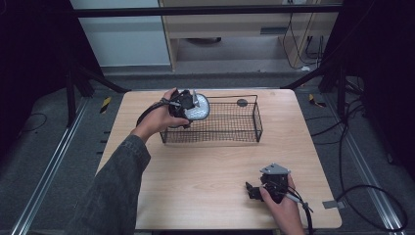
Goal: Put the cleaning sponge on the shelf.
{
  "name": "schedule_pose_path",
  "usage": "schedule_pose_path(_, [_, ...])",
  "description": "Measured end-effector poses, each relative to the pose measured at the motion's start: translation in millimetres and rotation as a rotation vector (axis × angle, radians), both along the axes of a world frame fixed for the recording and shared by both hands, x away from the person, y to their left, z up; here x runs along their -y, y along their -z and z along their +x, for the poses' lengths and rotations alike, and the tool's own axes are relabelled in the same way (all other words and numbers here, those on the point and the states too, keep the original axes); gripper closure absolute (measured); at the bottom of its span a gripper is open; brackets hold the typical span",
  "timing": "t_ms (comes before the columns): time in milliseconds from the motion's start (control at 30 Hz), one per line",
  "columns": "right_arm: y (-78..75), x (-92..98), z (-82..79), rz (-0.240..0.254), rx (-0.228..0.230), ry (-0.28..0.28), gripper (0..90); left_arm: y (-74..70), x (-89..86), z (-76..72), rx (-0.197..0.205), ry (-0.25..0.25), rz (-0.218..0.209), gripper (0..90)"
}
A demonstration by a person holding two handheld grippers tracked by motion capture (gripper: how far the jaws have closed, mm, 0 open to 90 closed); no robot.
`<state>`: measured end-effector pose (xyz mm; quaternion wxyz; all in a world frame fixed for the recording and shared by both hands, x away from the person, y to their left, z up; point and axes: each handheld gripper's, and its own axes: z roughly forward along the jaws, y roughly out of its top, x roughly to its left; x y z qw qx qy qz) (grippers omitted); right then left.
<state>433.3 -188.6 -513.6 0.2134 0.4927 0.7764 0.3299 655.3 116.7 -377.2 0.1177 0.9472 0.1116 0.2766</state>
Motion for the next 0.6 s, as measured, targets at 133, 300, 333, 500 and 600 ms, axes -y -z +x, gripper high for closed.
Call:
schedule_pose_path(133, [0.0, 0.0, 0.0, 0.000, 0.000, 0.000, 0.5, 2.7, -0.5, 2.5, -0.005, -0.006, 0.004, 9.3])
schedule_pose_path(300, [0.0, 0.0, 0.1, -0.001, 0.001, 0.001, 0.5, 6.5, 0.7, 3.4, -0.016, -0.004, 0.009, 9.3])
schedule_pose_path(333, [0.0, 0.0, 0.0, -0.001, 0.000, 0.001, 0.5, 6.9, 0.9, 3.5, -0.016, -0.004, 0.009, 9.3])
schedule_pose_path(500, [0.1, 0.1, 0.1, 0.000, 0.002, -0.003, 0.5, 9.7, 1.1, 4.0, -0.030, -0.009, 0.012, 8.8])
schedule_pose_path(600, [0.1, 0.1, 0.1, -0.001, 0.002, -0.003, 0.5, 12.5, 0.2, 4.7, -0.038, 0.001, 0.016, 7.8])
